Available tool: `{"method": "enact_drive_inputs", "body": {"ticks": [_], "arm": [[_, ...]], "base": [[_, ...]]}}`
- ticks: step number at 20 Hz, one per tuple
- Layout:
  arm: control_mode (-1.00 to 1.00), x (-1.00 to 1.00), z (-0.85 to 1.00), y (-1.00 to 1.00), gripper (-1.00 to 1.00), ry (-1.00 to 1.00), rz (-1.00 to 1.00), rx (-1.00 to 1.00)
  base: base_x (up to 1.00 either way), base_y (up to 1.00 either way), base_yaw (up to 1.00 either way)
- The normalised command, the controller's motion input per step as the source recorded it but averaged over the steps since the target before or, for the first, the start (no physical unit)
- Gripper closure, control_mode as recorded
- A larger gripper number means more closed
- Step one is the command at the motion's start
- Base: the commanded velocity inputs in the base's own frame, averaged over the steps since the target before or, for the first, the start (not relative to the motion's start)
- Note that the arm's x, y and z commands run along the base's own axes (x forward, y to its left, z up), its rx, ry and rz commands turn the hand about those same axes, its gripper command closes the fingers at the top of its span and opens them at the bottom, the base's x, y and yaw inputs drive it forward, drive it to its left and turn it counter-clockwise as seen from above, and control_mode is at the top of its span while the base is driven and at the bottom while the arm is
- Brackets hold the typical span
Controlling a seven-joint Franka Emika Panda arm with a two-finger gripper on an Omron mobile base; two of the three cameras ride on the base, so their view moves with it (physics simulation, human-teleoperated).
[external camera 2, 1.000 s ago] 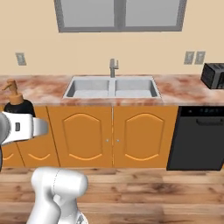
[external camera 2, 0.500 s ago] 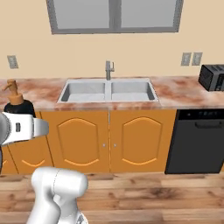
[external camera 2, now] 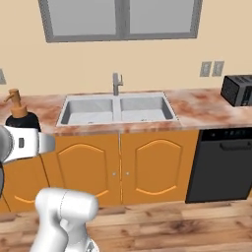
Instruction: Locate and retrieve the soap dispenser and soap dispenser from the cabinet. Place them next to the sink.
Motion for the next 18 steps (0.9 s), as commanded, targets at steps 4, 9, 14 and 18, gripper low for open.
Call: {"method": "enact_drive_inputs", "body": {"ticks": [4,9,14,18], "arm": [[1.0,0.0,0.0,0.0,1.0,0.0,0.0,0.0],[1.0,0.0,0.0,0.0,1.0,0.0,0.0,0.0],[1.0,0.0,0.0,0.0,1.0,0.0,0.0,0.0],[1.0,0.0,0.0,0.0,1.0,0.0,0.0,0.0]], "base": [[0.24,0.64,-0.16],[0.3,0.73,-0.16],[0.26,0.71,-0.16],[0.27,0.53,-0.14]]}}
